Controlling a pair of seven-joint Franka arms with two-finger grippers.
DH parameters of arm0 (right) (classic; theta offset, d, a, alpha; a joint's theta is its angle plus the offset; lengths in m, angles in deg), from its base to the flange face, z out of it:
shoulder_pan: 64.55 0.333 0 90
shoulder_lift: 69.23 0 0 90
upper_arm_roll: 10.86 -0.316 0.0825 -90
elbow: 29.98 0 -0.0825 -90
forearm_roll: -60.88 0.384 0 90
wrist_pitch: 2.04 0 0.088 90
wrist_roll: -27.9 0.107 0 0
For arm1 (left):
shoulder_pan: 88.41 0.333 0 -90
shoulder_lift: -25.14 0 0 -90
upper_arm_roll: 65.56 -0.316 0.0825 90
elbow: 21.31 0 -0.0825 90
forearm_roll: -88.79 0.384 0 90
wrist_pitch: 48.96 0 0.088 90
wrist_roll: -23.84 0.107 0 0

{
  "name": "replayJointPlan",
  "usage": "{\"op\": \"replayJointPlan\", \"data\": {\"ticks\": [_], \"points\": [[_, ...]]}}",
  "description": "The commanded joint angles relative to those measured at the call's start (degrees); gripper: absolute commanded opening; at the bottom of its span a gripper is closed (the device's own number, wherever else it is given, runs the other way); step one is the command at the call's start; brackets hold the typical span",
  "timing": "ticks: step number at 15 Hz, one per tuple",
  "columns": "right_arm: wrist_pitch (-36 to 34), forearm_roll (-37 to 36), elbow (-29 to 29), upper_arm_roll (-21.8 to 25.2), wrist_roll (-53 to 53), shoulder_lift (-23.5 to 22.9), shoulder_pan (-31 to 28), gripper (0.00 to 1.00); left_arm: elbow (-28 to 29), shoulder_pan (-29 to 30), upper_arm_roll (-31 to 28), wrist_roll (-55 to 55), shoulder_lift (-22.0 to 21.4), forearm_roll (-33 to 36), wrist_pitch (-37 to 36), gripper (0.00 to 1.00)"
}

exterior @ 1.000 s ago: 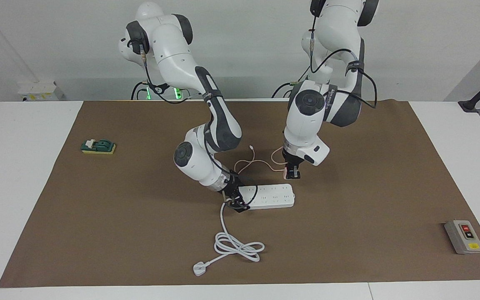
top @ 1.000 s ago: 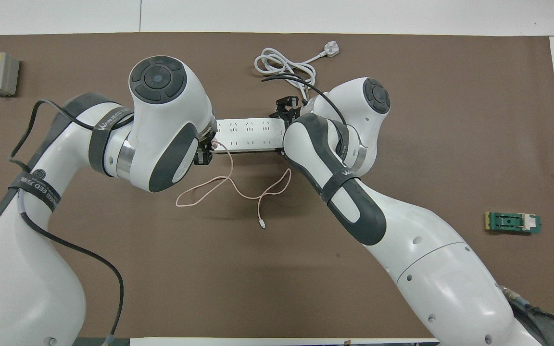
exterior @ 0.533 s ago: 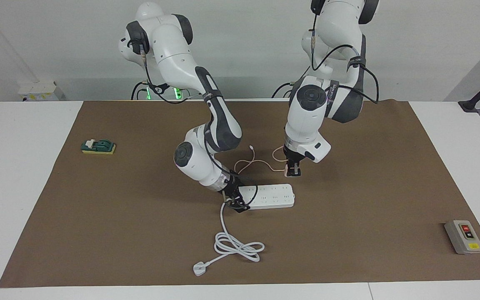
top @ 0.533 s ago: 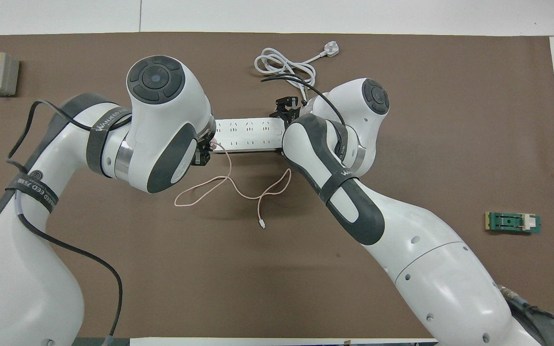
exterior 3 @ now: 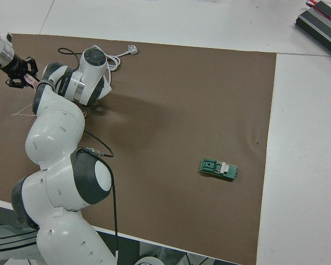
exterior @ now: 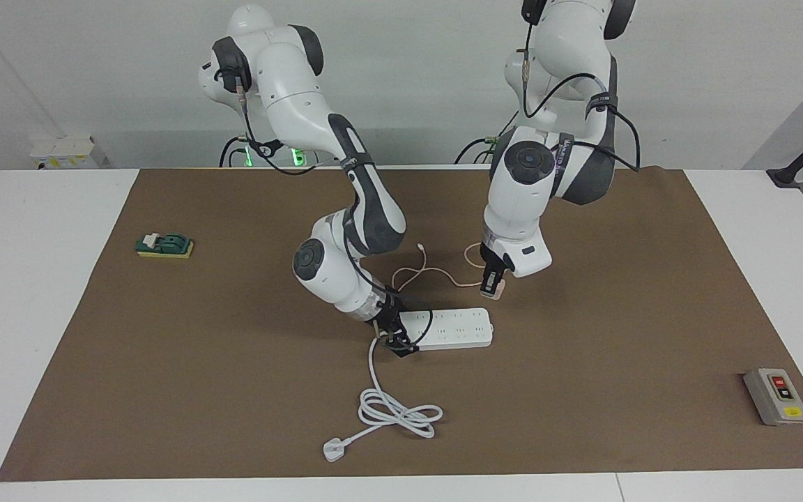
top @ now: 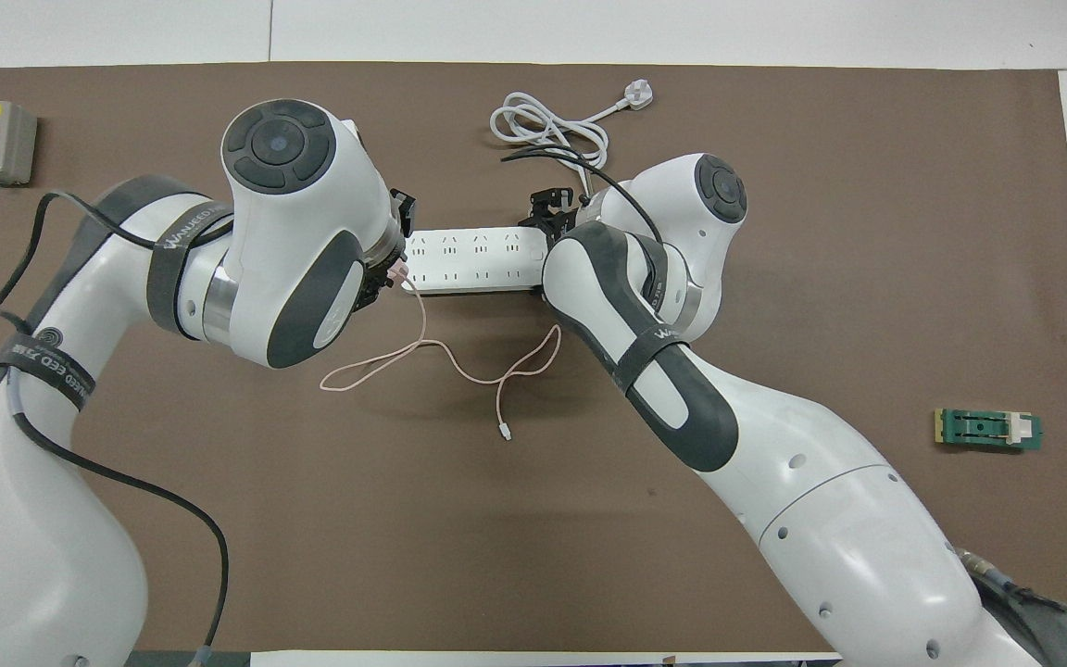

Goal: Unplug charger and place it aside
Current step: 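Pull the pink charger out of the strip with the left gripper, then carry the charger toward the robot with the left gripper while the right gripper withdraws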

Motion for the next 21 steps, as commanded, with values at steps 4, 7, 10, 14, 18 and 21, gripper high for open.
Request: {"op": "replayJointPlan", "data": {"ticks": [4,7,10,14,18,21], "points": [[1.60,2.06,0.51,-0.24,-2.73,-0.50,-0.68,1.00,1.52,3.52,0.06,21.70,-2.81,0.00,-0.92,0.00],[1.51,1.97,0.51,-0.24,-2.73,-0.50,-0.86,1.00,3.19,5.63,0.06,35.13,-5.87,0.00,-3.63,0.00],[-1.03,1.09,1.13,0.03,-3.08,0.20,-1.38,1.00,3.46,8.35,0.06,45.44,-7.64,0.00,-4.70,0.00],[-2.18,0.39,0.25,0.20,-3.44,3.09,-2.70,1.00,3.72,11.34,0.15,55.11,-9.57,-0.09,-4.87,0.00],[-3.84,0.39,-3.35,0.38,-2.91,6.96,-2.44,1.00,4.34,15.64,0.15,68.73,-10.90,-4.65,-6.28,0.00],[-10.68,0.04,-3.88,3.53,-3.08,10.13,-2.62,1.00,11.07,17.49,0.06,76.90,-15.10,-4.83,-7.43,0.00]]}}
